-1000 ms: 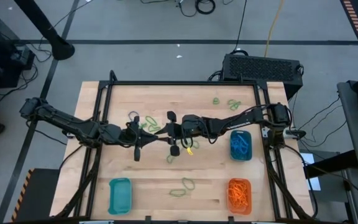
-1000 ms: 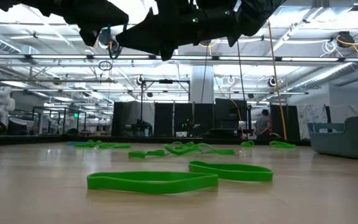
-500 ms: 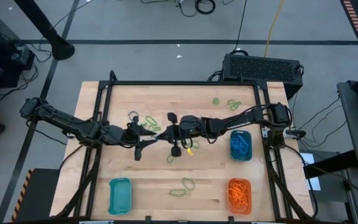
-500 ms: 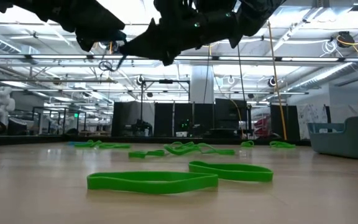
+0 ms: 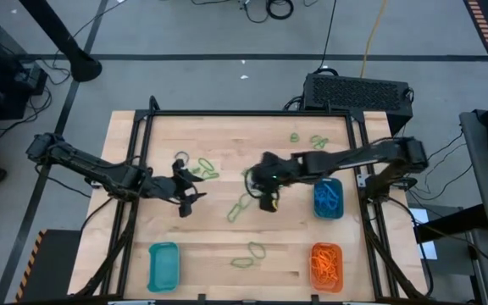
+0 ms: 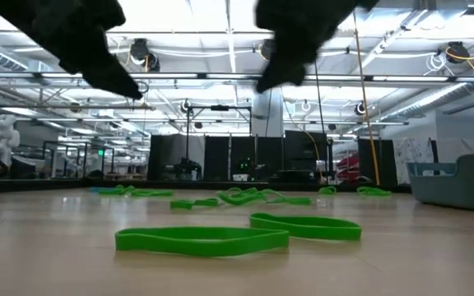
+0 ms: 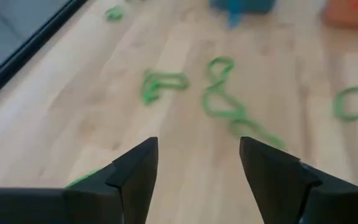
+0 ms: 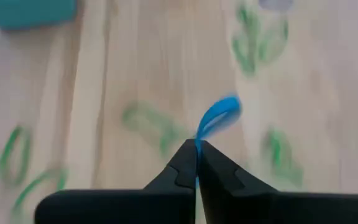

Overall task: Sort rubber bands into baskets
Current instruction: Put the blue rubber band into the dark blue bin

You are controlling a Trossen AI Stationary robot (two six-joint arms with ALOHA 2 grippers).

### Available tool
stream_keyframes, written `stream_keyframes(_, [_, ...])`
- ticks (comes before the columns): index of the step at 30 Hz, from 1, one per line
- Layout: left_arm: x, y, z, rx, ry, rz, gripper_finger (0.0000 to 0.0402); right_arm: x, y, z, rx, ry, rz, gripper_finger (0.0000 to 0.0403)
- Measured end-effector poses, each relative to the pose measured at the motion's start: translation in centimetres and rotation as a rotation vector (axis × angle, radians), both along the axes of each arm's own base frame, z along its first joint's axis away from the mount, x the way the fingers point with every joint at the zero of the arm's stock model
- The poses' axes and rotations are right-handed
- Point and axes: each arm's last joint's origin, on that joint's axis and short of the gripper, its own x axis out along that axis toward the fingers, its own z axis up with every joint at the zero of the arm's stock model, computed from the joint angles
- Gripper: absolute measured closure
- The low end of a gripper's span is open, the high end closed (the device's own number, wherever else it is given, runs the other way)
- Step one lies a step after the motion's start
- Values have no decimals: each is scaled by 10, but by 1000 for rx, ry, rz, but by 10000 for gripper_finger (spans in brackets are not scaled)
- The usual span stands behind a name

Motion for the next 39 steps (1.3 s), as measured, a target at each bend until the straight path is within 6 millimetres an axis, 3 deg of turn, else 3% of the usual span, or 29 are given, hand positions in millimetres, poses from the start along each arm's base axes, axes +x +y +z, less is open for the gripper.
stream_keyframes(6, [-10, 10, -19, 134, 122, 147, 167, -58, 10, 11, 166, 354, -241, 403])
stream_keyframes(10, [-13, 19, -29, 130, 165, 188, 167, -83, 21, 10, 199, 531, -374, 403])
stream_keyframes(21, [-12, 36, -30, 128, 189, 251, 167, -126, 28, -36, 120, 846, -533, 402])
stream_keyframes(31, [-17, 48, -35, 82, 258, 330, 167, -151, 16, -69, 59, 949, -662, 392])
stream_keyframes(39, [-21, 62, -36, 53, 277, 434, 167, -150, 9, -69, 67, 954, -673, 322])
